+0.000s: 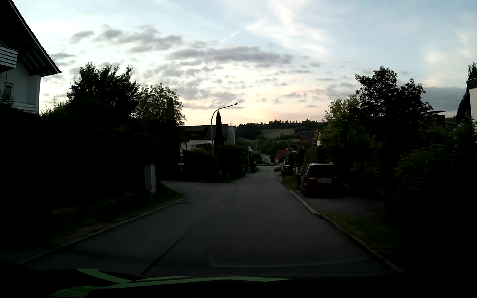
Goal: Follow the waypoints while adhering to traffic rules and regulations
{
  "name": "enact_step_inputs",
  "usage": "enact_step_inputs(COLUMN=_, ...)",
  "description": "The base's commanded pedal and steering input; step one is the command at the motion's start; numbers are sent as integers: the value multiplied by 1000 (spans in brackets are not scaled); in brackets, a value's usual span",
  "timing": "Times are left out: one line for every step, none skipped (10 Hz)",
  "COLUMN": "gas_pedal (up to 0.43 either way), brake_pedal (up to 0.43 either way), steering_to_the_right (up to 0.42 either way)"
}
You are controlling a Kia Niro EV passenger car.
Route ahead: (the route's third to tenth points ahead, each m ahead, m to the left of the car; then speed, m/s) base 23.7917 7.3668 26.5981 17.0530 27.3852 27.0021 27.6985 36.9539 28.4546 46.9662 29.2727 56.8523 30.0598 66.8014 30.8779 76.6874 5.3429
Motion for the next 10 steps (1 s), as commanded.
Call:
enact_step_inputs(gas_pedal=0, brake_pedal=0, steering_to_the_right=0)
enact_step_inputs(gas_pedal=0, brake_pedal=0, steering_to_the_right=0)
enact_step_inputs(gas_pedal=0, brake_pedal=0, steering_to_the_right=0)
enact_step_inputs(gas_pedal=0, brake_pedal=0, steering_to_the_right=0)
enact_step_inputs(gas_pedal=0, brake_pedal=0, steering_to_the_right=0)
enact_step_inputs(gas_pedal=0, brake_pedal=0, steering_to_the_right=0)
enact_step_inputs(gas_pedal=0, brake_pedal=0, steering_to_the_right=0)
enact_step_inputs(gas_pedal=0, brake_pedal=0, steering_to_the_right=0)
enact_step_inputs(gas_pedal=0, brake_pedal=0, steering_to_the_right=0)
enact_step_inputs(gas_pedal=0, brake_pedal=0, steering_to_the_right=0)
